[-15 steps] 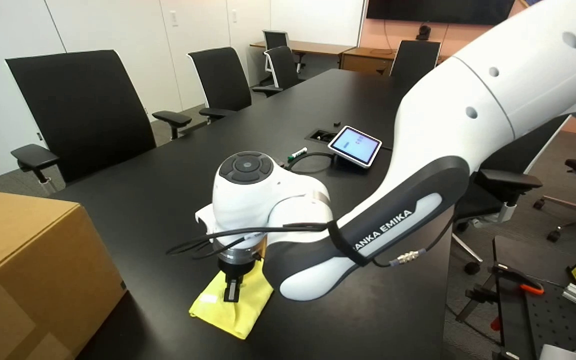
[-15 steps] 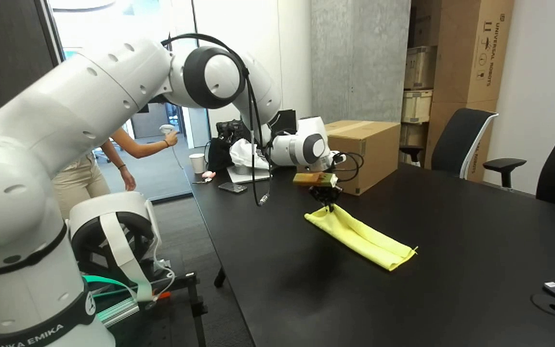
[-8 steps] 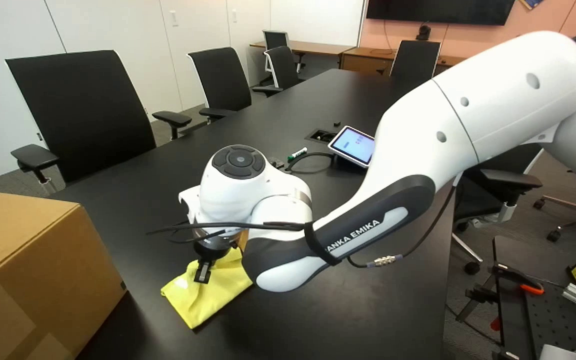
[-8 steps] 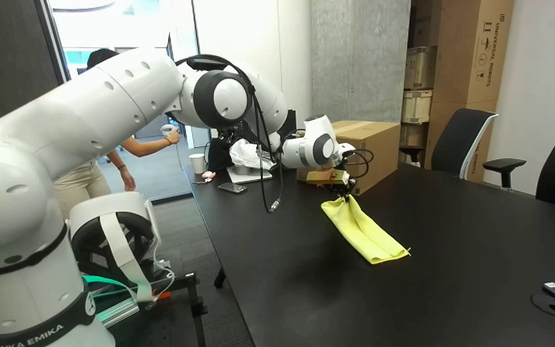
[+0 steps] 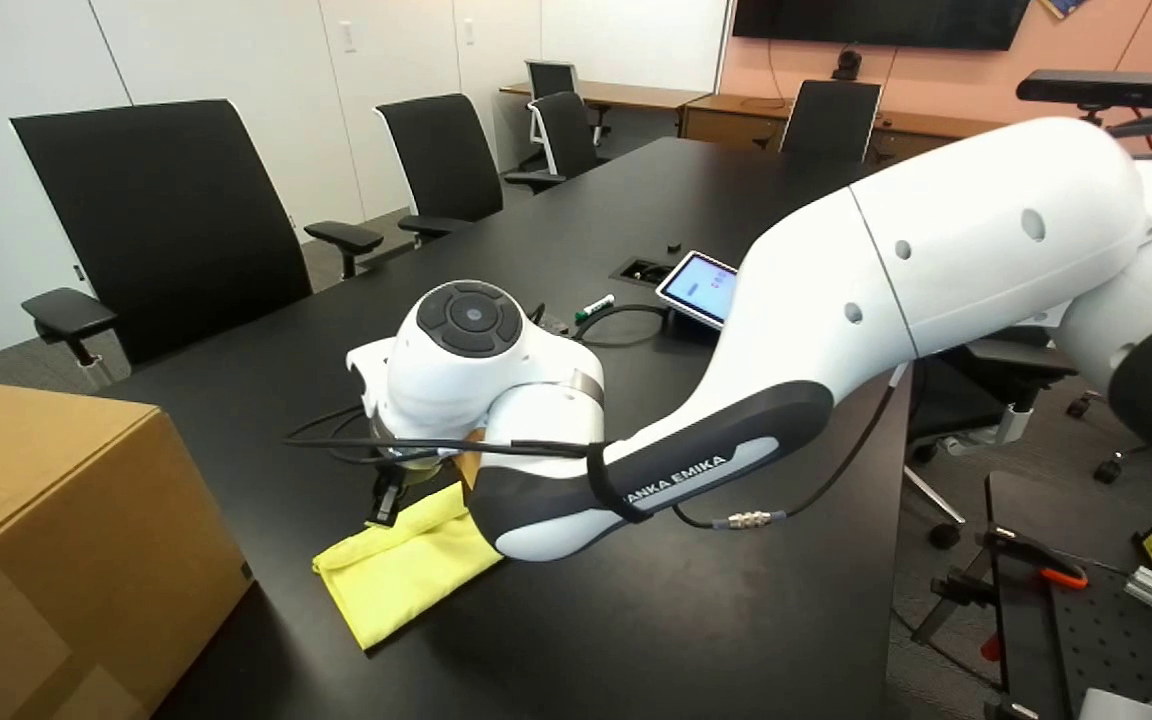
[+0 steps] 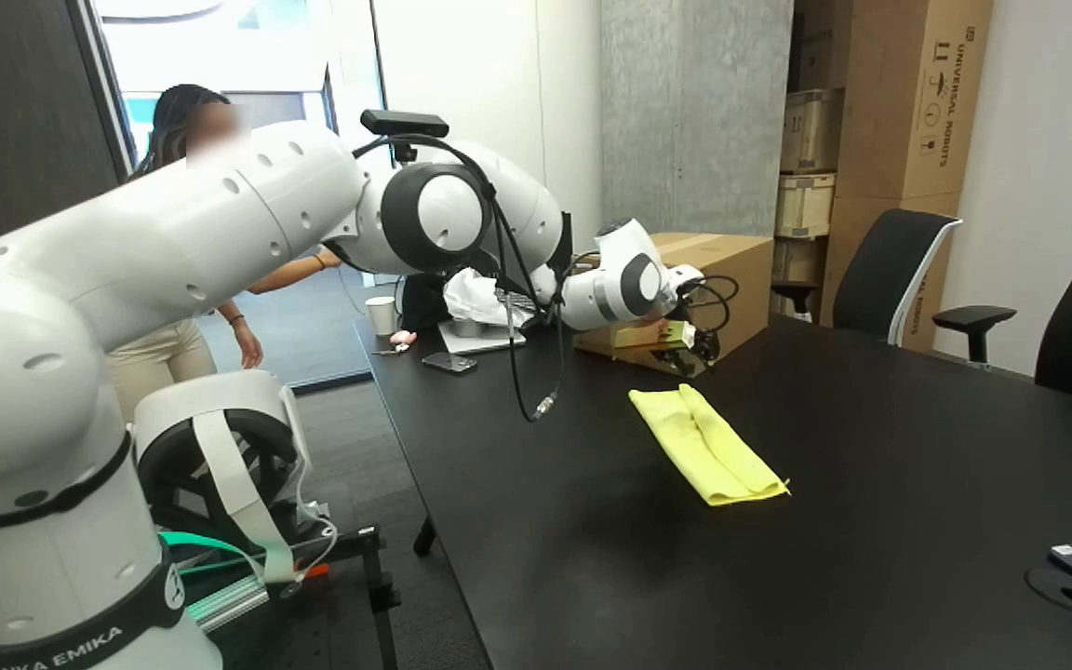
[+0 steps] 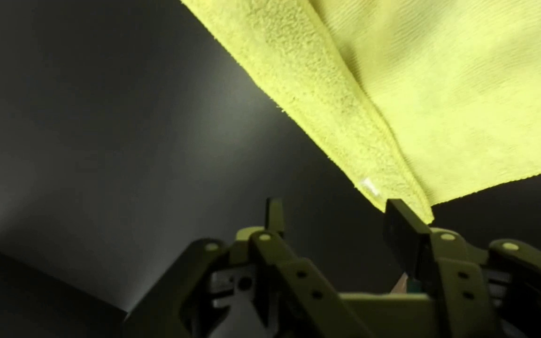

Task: Fold the towel in half

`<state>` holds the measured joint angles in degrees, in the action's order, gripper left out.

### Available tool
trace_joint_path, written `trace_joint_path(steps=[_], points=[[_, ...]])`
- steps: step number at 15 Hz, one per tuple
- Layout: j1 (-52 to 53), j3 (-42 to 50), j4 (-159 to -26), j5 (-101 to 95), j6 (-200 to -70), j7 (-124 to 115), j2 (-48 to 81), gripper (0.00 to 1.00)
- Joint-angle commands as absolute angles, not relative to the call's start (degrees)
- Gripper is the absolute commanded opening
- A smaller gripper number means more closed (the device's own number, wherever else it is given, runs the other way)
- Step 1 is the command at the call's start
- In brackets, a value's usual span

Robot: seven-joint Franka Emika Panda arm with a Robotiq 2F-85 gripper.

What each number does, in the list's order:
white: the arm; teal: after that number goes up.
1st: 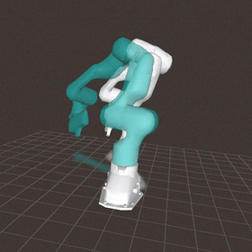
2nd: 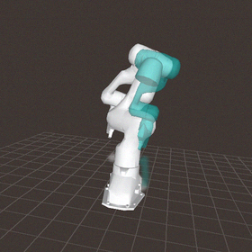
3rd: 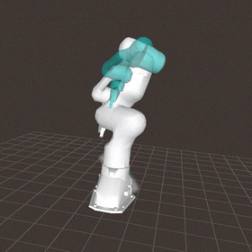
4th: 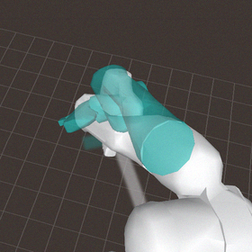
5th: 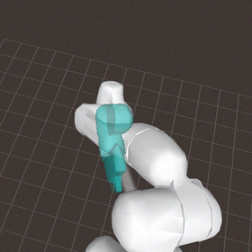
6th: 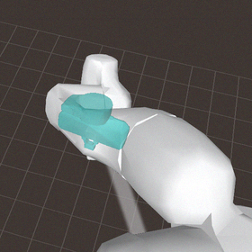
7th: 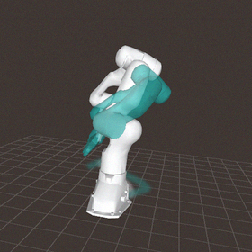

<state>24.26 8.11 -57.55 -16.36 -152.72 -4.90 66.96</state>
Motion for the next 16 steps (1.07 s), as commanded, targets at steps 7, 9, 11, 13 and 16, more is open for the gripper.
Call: trace_joint_path(steps=[7,9,11,13,16], points=[[19.33,7.49,-70.35,-12.7,-136.51,-4.43,52.23,1.0],[16.89,6.29,-74.77,-12.7,-130.94,-5.01,47.45,1.0],[14.62,5.41,-79.74,-11.65,-125.72,-5.59,42.24,1.0],[11.66,3.39,-84.65,-9.38,-120.94,-4.82,36.87,1.0],[7.03,0.69,-92.42,-3.94,-116.39,-4.25,28.91,1.0]])
